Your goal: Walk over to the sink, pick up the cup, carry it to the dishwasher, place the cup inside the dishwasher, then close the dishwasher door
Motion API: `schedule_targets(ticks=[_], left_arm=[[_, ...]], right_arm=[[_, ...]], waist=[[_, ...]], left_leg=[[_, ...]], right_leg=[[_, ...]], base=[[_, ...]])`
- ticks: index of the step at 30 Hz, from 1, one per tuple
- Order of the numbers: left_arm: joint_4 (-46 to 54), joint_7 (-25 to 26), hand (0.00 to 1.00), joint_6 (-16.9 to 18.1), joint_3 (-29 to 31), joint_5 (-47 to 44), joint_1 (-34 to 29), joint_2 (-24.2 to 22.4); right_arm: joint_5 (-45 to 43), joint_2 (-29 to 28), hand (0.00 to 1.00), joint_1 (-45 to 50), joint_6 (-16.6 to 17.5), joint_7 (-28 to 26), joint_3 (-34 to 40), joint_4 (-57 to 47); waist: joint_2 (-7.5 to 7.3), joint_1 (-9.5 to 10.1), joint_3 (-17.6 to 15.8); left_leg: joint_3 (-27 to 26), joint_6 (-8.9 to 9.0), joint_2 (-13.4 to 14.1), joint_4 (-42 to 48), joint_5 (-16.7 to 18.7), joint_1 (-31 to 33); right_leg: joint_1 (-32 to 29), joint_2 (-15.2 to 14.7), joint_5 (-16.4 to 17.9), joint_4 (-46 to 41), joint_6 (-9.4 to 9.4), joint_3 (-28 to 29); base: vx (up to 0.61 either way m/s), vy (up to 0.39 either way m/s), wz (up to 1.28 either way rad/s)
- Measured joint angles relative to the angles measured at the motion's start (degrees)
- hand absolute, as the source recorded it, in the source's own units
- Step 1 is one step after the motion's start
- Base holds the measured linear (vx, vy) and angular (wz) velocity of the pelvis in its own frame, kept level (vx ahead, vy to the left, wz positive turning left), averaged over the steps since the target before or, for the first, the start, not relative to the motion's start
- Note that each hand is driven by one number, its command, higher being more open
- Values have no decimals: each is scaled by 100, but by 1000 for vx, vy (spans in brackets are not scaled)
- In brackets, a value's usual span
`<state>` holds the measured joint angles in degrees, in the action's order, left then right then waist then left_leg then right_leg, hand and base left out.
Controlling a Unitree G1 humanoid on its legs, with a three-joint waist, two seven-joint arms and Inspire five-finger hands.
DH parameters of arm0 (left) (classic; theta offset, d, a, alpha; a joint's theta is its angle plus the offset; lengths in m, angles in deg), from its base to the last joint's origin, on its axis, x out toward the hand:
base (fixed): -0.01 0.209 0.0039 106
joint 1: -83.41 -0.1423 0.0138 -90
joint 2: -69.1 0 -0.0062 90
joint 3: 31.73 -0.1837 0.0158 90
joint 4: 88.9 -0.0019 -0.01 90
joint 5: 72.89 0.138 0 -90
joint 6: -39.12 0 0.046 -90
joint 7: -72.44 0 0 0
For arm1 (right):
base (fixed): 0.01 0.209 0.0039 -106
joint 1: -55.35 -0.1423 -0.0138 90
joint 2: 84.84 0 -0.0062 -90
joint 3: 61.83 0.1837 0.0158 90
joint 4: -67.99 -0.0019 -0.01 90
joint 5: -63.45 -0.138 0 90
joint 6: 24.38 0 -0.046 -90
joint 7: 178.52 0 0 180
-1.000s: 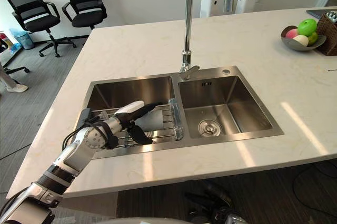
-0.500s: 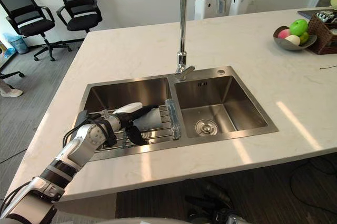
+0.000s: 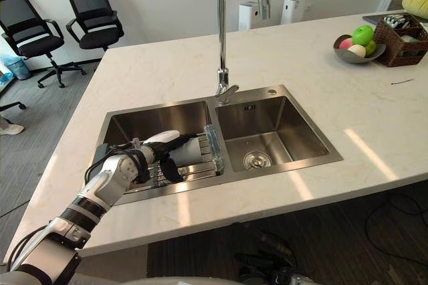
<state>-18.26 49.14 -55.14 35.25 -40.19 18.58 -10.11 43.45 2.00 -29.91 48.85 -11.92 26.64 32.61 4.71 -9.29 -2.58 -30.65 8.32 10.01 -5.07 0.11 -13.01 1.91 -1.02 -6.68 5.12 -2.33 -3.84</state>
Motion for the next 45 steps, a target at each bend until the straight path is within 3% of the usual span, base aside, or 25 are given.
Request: schedule_targets(ticks=[1,7,9,17,23,24,34,35,45], left_arm=[[-41,70,0,0,0,-5,4,-25],[-252,189,0,-90,49,-3,307,-132],[-483,168,0,-175,178,-12,419,-236],[-594,243,0,226,113,-105,499,-296],[-634,353,0,264,64,59,455,-340],[-630,354,100,264,60,95,441,-346],[-590,231,100,220,2,564,120,-471],[-589,208,0,208,2,569,121,-473],[-645,215,0,102,20,659,131,-562]], right_arm=[[10,1,100,-6,-1,1,-6,1],[25,-1,100,-22,-6,2,-16,-2],[106,-7,100,-84,-28,-4,-89,-10],[175,-22,100,-137,-88,-20,-114,-39],[225,-29,100,-153,-104,-19,-116,-33],[226,-29,100,-152,-104,-19,-116,-32],[341,-29,100,-178,-141,-33,-121,-2],[342,-29,100,-182,-142,-33,-121,-2],[344,-28,100,-199,-172,-33,-154,-1]], waist=[[0,-5,2],[-4,-27,5],[-4,-124,5],[25,-173,21],[5,-203,5],[-3,-212,1],[-25,-234,-11],[-27,-235,-9],[-35,-245,4]], left_leg=[[-3,-6,-7,0,4,0],[-21,-24,-20,0,19,4],[-60,-28,-12,4,27,9],[-124,-31,-7,22,67,-1],[-83,-45,-26,25,73,-44],[-70,-44,-21,26,73,-49],[22,-48,-16,26,93,-83],[22,-49,-17,26,95,-84],[21,-45,-13,28,114,-93]], right_leg=[[-3,-6,-2,0,-3,5],[-20,-13,-22,2,-32,24],[-49,-3,-24,3,-34,57],[-48,14,-57,1,-2,74],[13,-8,-38,6,-18,40],[12,-8,-27,6,-24,27],[97,-15,18,6,-47,-62],[98,-15,18,7,-48,-61],[104,-9,31,7,-49,-57]], base=[[0,0,0],[-2,-2,-1],[5,-9,-9],[24,-3,-4],[-31,-9,3],[0,0,5],[-11,-12,5],[-33,-22,-1],[-15,-10,0]])
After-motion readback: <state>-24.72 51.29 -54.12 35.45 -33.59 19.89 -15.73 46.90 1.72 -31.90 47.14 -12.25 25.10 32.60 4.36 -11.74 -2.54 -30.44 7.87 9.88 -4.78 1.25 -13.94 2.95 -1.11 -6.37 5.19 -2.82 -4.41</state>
